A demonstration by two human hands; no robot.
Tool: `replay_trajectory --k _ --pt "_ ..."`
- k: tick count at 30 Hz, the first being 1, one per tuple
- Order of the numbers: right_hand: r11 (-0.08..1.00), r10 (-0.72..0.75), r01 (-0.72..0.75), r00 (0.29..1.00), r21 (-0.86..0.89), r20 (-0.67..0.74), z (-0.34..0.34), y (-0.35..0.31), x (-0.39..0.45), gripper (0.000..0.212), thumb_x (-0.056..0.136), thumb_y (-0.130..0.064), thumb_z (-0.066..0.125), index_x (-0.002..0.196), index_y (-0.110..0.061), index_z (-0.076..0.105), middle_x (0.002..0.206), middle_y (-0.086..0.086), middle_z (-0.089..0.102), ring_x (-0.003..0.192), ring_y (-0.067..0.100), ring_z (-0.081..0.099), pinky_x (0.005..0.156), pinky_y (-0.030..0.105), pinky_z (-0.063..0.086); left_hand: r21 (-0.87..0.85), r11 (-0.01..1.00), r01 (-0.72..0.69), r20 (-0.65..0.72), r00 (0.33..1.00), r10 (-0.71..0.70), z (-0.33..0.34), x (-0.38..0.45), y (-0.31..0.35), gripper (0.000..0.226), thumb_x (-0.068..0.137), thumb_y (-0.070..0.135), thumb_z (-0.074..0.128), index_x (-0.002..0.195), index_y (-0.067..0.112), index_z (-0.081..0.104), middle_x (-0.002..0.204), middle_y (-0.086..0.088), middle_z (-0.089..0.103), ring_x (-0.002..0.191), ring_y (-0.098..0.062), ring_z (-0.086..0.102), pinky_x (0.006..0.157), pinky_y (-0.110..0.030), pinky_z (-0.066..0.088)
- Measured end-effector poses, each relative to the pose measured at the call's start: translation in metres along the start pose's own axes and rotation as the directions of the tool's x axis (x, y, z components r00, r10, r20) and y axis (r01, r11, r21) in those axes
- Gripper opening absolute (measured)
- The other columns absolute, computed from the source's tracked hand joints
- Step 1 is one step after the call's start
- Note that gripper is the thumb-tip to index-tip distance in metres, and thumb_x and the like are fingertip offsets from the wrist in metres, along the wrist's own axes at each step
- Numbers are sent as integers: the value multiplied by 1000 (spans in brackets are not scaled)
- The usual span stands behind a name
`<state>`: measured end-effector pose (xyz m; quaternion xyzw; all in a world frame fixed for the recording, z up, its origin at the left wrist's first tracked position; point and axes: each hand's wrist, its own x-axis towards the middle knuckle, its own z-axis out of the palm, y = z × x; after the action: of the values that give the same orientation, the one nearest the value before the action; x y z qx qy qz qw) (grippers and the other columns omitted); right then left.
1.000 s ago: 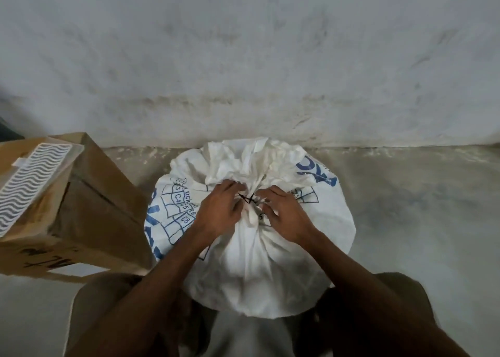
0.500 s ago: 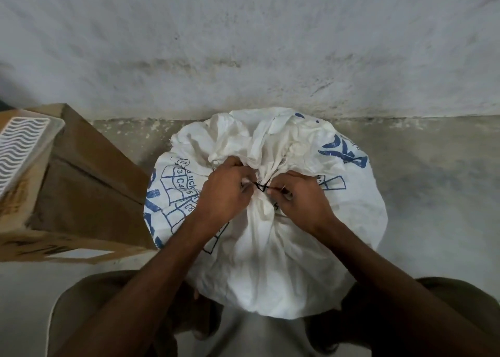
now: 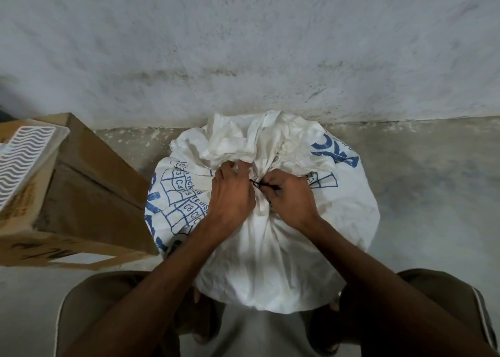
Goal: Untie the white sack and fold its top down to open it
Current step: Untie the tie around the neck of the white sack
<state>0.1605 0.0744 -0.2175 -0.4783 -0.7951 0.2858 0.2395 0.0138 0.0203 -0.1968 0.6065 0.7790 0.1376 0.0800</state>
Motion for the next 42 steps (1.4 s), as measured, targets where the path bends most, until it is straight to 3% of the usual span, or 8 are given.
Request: replay_trajectory --k 6,13,19,25,27,31,37,42 --pt "989 28 -16 997 -145 78 4 -6 -1 38 98 -35 59 123 -18 37 84 1 75 84 35 70 82 46 51 -59 998 17 165 986 -7 -5 10 -8 48 96 35 56 133 10 41 108 -15 63 111 -40 56 93 -48 42" --pt "915 102 -147 985 375 138 -2 -3 -3 42 84 4 57 116 -22 45 86 -5 73 83 12 71 75 39 58 -296 948 115 224 973 -47 -8 15 -22 81 64 58 70 131 24 40 114 5 67 112 -29 63 96 -51 48" --pt "868 -39 -17 994 496 103 -8 -13 0 47 86 -4 54 128 -20 46 103 -21 67 99 13 70 83 30 56 -291 953 83 197 980 -25 -9 18 -29 70 69 65 60 126 24 56 121 6 66 117 -22 61 99 -46 49" --pt "935 -145 111 986 337 77 -15 -16 12 61 89 5 56 137 -30 44 102 -5 70 99 11 69 90 45 57 -503 842 194 103 981 -164 -7 23 -31 16 86 42 74 83 28 65 68 19 65 76 0 67 65 -17 43" --pt "957 -213 197 975 211 57 -16 -15 20 63 88 4 56 138 -31 41 101 -7 68 98 9 68 89 49 55 -587 771 248 82 965 -248 -7 21 -27 24 86 42 75 74 26 63 57 20 62 58 7 60 55 -11 37" --pt "943 -334 332 940 35 69 -13 -16 31 54 90 -2 59 135 -25 41 96 2 68 89 22 65 82 47 53 -636 726 262 56 954 -295 -8 17 -17 47 81 68 67 74 21 63 61 8 64 57 -6 61 59 -28 47" --pt "946 -323 324 945 3 -52 -9 -22 36 42 94 -11 65 132 -23 51 69 -2 62 76 18 58 69 38 52 -618 727 300 35 934 -356 -11 27 -17 32 92 49 65 72 24 61 69 8 67 74 -15 68 76 -34 51" --pt "963 -267 268 961 0 -76 -10 -23 32 31 99 -25 62 128 -28 51 65 -12 63 60 4 57 62 32 52 -689 645 331 81 919 -385 -12 32 -23 38 80 54 68 108 27 72 95 11 76 94 -13 72 92 -43 56"
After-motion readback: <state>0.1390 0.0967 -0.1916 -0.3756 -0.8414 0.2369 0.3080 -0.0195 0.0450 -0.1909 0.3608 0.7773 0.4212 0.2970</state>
